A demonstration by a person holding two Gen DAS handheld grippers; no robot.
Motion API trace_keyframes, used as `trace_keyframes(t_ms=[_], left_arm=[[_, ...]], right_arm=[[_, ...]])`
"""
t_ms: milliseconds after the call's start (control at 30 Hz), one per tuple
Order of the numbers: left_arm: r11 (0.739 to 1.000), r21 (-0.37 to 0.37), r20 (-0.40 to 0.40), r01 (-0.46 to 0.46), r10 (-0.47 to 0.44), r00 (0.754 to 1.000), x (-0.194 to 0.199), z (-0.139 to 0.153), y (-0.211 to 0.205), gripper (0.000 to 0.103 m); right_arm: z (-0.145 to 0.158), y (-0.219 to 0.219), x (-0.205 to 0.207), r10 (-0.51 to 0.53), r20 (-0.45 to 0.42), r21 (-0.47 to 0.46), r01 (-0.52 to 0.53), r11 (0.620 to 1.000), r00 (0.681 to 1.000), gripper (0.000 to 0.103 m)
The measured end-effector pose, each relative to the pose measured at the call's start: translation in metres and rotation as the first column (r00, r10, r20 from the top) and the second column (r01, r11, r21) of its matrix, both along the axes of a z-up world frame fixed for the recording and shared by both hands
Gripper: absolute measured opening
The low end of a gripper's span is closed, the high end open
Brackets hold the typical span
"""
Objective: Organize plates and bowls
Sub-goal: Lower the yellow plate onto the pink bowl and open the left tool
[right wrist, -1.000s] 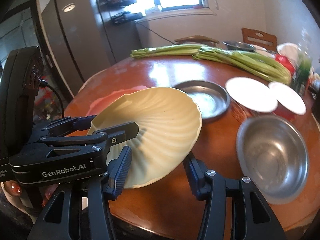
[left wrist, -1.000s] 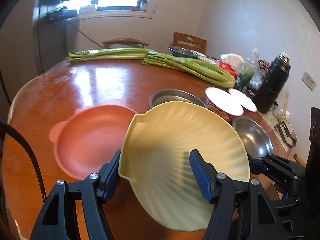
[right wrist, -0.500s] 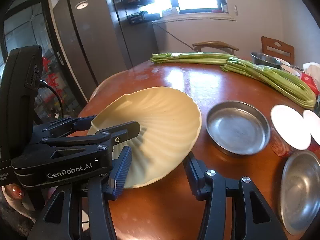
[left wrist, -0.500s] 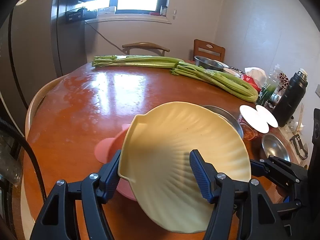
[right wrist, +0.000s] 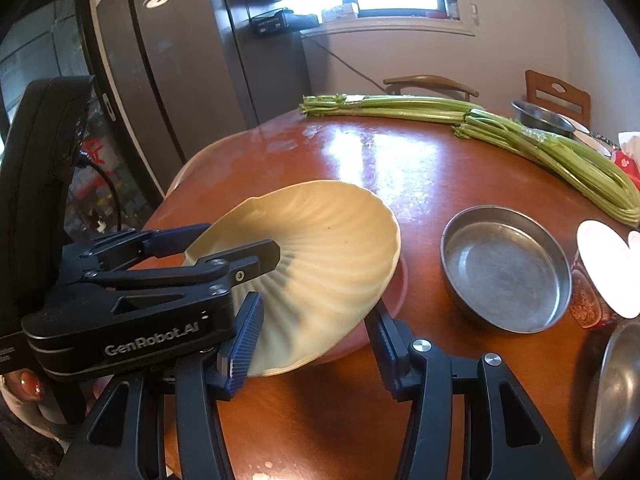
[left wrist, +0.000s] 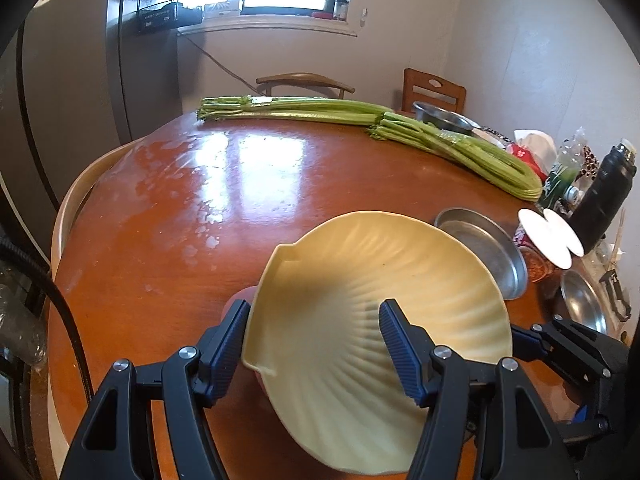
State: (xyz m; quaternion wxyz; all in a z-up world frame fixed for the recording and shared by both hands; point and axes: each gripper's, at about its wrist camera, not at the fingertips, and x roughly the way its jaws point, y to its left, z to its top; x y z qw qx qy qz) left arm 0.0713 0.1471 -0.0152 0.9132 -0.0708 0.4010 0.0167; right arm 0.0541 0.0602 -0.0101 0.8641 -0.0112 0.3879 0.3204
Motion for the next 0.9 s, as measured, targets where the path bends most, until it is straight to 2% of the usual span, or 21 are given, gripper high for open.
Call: trace_keyframes(t_ms=[433,733,900], left_arm=[[1.000,0.006,-0.014,-0.013,0.013,1.000,0.010,-0.012,0.006,0.065],[0.999,0.020,-0.018,-0.025,0.026,1.000,0.017,-0.018,0.006,0.065],[0.999,0.029,-0.012,-0.028,0.028,1.000,0.019,-0.019,0.006,0.065]], right_arm=[[-0.019,0.007,0.009,-0.081,-0.040,-0.001,0.081,0.997,0.996,0.054],[-0.018,0.018,-0.004,-0.064,0.103,-0.145,0.078,0.986,0.993,0.054],[-0.015,0.014,-0.005,-0.069,0.121,-0.149,0.086,0.985,0.990,0.054]])
